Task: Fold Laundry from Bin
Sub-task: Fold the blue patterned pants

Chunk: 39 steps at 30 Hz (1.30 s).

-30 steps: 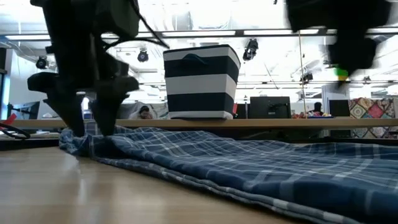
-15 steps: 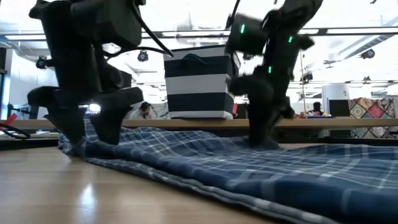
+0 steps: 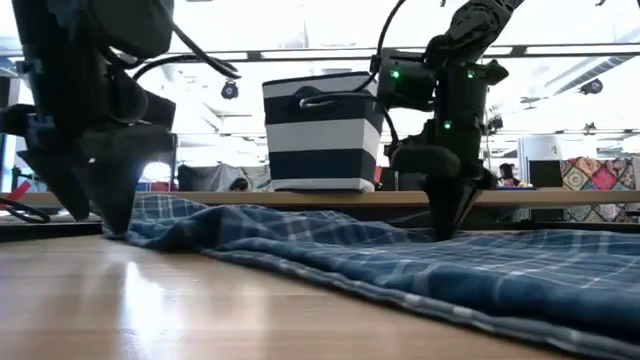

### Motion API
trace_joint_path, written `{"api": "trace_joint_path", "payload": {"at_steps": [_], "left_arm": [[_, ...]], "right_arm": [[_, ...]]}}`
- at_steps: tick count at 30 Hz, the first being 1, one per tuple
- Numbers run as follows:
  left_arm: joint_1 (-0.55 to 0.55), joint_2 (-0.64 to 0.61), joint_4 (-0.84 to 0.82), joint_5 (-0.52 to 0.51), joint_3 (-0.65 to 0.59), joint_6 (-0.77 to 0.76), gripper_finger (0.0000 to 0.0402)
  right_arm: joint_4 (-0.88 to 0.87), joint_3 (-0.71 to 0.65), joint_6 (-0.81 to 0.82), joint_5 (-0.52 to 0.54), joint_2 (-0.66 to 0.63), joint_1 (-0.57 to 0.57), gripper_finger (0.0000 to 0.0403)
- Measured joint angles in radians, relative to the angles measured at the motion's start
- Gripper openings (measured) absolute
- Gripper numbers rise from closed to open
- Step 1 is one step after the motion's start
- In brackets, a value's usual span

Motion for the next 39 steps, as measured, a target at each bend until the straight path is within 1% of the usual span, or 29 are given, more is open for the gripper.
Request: {"api": "trace_joint_path", "payload": {"at_steps": [3, 5, 9, 12, 15, 18, 21, 24, 28, 31, 33, 35, 39], "left_arm": [[-0.001, -0.020, 0.005, -0.013, 0.000, -0.045, 0.0315], [0.000, -0.034, 0.042, -0.041, 0.000, -0.077, 0.0315], [0.013, -0.043, 0.167, -0.127, 0.000, -0.110, 0.0315], [0.033, -0.011, 0.217, -0.151, 0.001, -0.114, 0.0315], [0.050, 0.024, 0.217, -0.154, 0.001, -0.109, 0.0315], [0.065, 0.053, 0.207, -0.154, 0.000, -0.094, 0.0315], [0.078, 0.085, 0.190, -0.154, 0.000, -0.068, 0.0315], [0.086, 0.111, 0.115, -0.155, 0.000, -0.064, 0.0315], [0.110, 0.111, 0.002, -0.151, -0.002, -0.040, 0.0315], [0.141, 0.096, -0.010, -0.163, -0.006, 0.024, 0.0315], [0.171, 0.095, -0.007, -0.170, -0.007, 0.061, 0.0315], [0.200, 0.095, -0.007, -0.183, -0.013, 0.075, 0.0315], [0.237, 0.070, -0.011, -0.188, -0.015, 0.094, 0.0315]], "right_arm": [[0.002, 0.001, -0.011, -0.002, -0.050, -0.004, 0.0008], [0.016, 0.004, -0.013, -0.015, -0.091, -0.003, 0.0008], [0.053, 0.004, -0.012, -0.071, -0.129, 0.002, 0.0008], [0.084, 0.004, -0.006, -0.120, -0.138, 0.032, 0.0008], [0.084, 0.003, 0.016, -0.152, -0.136, 0.112, 0.0008], [0.092, -0.004, 0.064, -0.148, -0.131, 0.219, 0.0008], [0.132, -0.020, 0.145, -0.131, -0.107, 0.328, 0.0008], [0.208, -0.027, 0.224, -0.129, -0.053, 0.429, 0.0009], [0.295, -0.027, 0.306, -0.123, 0.045, 0.547, 0.0009], [0.330, -0.022, 0.361, -0.137, 0.099, 0.603, 0.0009], [0.340, -0.021, 0.388, -0.152, 0.117, 0.621, 0.0009], [0.338, -0.022, 0.406, -0.161, 0.111, 0.627, 0.0009], [0.316, -0.028, 0.407, -0.157, 0.047, 0.617, 0.0009]]}}
